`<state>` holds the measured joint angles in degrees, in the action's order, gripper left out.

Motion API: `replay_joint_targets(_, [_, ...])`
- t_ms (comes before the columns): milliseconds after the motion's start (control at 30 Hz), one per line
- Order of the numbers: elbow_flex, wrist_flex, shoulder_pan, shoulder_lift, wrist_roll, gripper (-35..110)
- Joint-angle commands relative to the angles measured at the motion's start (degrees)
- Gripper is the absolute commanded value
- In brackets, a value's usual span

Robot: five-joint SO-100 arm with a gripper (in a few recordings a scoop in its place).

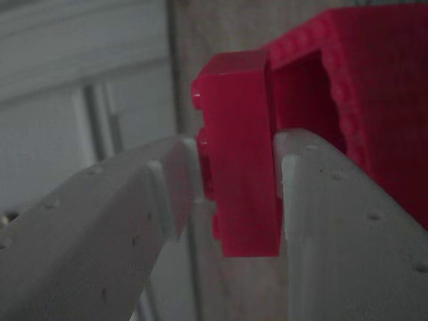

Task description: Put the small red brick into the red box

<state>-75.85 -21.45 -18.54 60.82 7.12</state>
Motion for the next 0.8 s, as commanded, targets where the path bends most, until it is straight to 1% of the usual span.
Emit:
replay_joint_targets(0, [8.96, 1.93, 0.18, -0.62, 0.53, 0])
replay_joint_targets(267, [19.16, 2.46, 2.46, -8.88, 0.7, 0])
replay_joint_targets(467, [21.18, 1.67, 4.75, -11.43, 1.23, 1])
replay_joint_targets(567, [21.18, 1.14, 5.1, -11.6, 1.23, 10])
replay_joint_targets(667, [21.18, 1.32, 5.1, -11.69, 1.58, 14])
replay_joint_targets(767, [21.18, 1.32, 5.01, -11.51, 1.67, 13])
